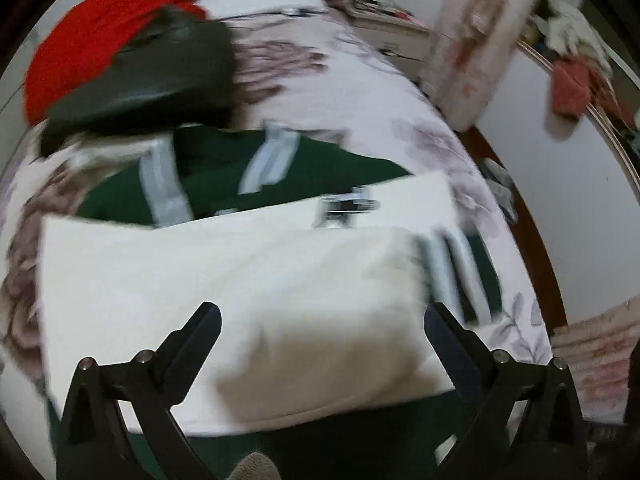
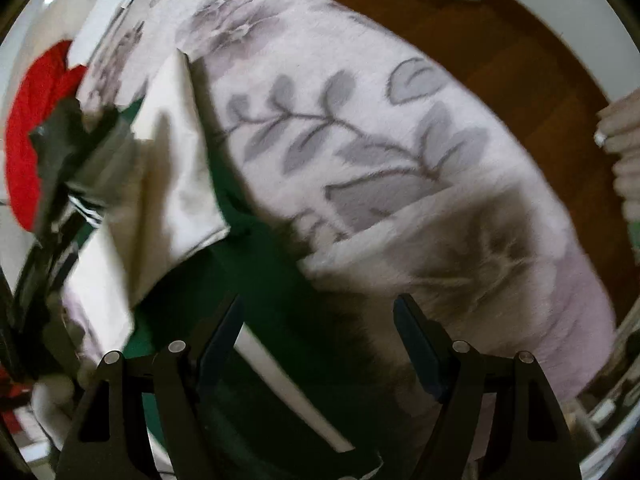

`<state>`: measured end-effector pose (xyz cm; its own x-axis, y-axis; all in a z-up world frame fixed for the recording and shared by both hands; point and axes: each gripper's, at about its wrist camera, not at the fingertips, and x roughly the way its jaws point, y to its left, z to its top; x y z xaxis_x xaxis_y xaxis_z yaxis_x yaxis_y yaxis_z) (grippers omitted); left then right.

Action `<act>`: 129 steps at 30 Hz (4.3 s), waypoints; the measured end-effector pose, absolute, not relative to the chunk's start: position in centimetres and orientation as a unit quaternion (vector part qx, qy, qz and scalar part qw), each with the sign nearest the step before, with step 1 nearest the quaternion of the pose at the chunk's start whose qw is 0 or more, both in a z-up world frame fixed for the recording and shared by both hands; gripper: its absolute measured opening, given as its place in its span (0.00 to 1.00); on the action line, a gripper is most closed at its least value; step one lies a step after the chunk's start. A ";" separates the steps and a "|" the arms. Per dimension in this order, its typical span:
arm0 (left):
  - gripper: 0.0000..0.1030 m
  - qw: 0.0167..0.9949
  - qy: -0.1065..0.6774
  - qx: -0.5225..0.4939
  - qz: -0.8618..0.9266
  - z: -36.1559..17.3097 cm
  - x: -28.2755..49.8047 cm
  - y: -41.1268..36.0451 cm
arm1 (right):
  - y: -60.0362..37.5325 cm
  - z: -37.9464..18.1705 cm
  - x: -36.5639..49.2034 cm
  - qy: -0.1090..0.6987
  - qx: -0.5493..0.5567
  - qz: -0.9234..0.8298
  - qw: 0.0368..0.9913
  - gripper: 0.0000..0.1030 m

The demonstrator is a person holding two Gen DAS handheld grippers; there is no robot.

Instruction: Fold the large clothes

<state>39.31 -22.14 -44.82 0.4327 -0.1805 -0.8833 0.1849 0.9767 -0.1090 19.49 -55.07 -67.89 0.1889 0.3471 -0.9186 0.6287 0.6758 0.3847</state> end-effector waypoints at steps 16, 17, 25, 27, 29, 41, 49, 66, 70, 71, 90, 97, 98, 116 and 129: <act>1.00 0.734 0.652 0.039 0.188 -52.3 18.2 0.6 | -29.6 -71.4 15.9 0.759 0.287 0.076 0.580 0.76; 1.00 0.729 0.656 0.047 0.189 -53.5 17.1 0.4 | -28.0 -71.8 15.7 0.764 0.261 0.071 0.585 0.76; 1.00 0.725 0.673 -0.003 0.147 -54.7 13.5 0.9 | -22.3 -72.9 13.3 0.771 0.169 -0.036 0.613 0.11; 1.00 0.733 0.667 -0.004 0.136 -54.2 13.1 1.1 | -21.5 -71.8 12.9 0.765 0.181 -0.048 0.616 0.10; 1.00 0.744 0.656 -0.016 0.129 -53.5 12.8 1.8 | -20.4 -70.2 12.6 0.760 0.206 -0.038 0.616 0.10; 1.00 0.762 0.614 -0.039 0.202 -51.5 10.9 9.6 | -16.8 -67.5 11.7 0.742 0.304 0.054 0.595 0.33; 1.00 0.746 0.622 -0.043 0.233 -53.0 11.0 12.4 | -15.2 -74.4 14.8 0.760 0.288 0.032 0.582 0.33; 1.00 0.760 0.622 -0.036 0.185 -49.3 12.5 10.7 | -20.1 -69.0 17.1 0.731 0.283 0.065 0.618 0.38; 1.00 0.778 0.607 -0.036 0.158 -47.2 17.4 9.1 | -24.6 -65.7 18.1 0.691 0.328 0.038 0.643 0.51; 1.00 0.784 0.601 -0.035 0.151 -46.7 18.9 8.6 | -26.6 -65.1 18.4 0.688 0.328 0.032 0.646 0.51; 0.96 0.798 0.602 -0.001 0.037 -51.5 55.4 -10.4 | -38.2 -65.3 46.7 0.642 0.273 0.006 0.716 0.64; 0.32 0.793 0.604 0.036 0.064 -55.4 58.4 -12.9 | -35.7 -71.0 56.7 0.664 0.213 0.019 0.717 0.71; 0.27 0.797 0.599 0.040 0.073 -55.6 58.4 -12.9 | -35.3 -71.5 57.3 0.668 0.207 0.021 0.714 0.72; 0.10 0.806 0.581 0.009 0.118 -55.9 62.0 -10.0 | -33.8 -73.2 63.1 0.675 0.130 0.008 0.726 0.13; 1.00 0.844 0.524 0.034 0.108 -45.2 48.5 -10.9 | -45.3 -63.3 44.1 0.671 0.213 0.015 0.710 0.62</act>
